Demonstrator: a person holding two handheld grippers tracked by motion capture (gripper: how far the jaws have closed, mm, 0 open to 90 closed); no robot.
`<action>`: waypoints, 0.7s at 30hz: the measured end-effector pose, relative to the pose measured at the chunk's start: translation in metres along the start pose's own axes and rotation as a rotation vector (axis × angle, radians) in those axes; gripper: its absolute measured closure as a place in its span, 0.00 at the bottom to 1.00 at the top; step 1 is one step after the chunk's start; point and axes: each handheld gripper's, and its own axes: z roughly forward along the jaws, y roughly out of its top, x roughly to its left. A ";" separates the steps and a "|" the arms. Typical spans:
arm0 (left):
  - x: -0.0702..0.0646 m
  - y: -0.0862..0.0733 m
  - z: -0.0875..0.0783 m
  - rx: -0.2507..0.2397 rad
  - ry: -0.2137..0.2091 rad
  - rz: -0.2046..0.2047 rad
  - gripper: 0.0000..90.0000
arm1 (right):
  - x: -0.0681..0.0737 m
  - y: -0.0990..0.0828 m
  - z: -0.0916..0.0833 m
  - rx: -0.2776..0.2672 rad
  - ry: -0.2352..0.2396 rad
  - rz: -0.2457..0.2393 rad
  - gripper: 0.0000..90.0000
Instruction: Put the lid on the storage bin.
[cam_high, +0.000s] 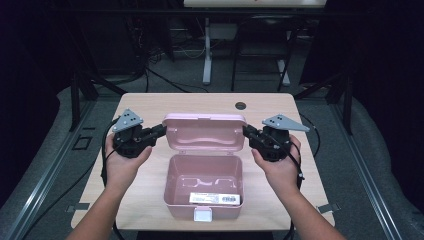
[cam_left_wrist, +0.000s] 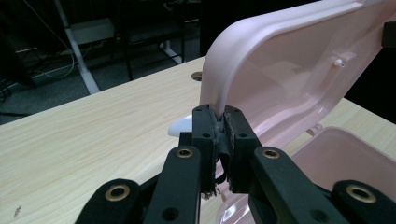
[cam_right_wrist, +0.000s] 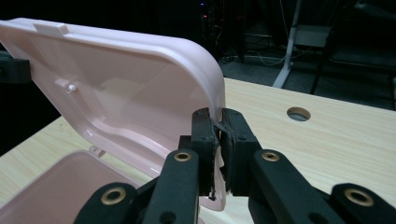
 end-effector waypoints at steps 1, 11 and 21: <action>0.000 -0.001 -0.001 -0.003 -0.003 0.000 0.94 | 0.001 -0.001 -0.001 -0.001 -0.003 -0.008 0.93; -0.008 -0.008 -0.010 -0.014 0.000 0.010 0.94 | 0.006 -0.007 -0.011 -0.004 0.010 -0.028 0.93; -0.013 -0.014 -0.017 -0.028 0.001 0.014 0.94 | 0.010 -0.014 -0.018 -0.011 0.022 -0.043 0.91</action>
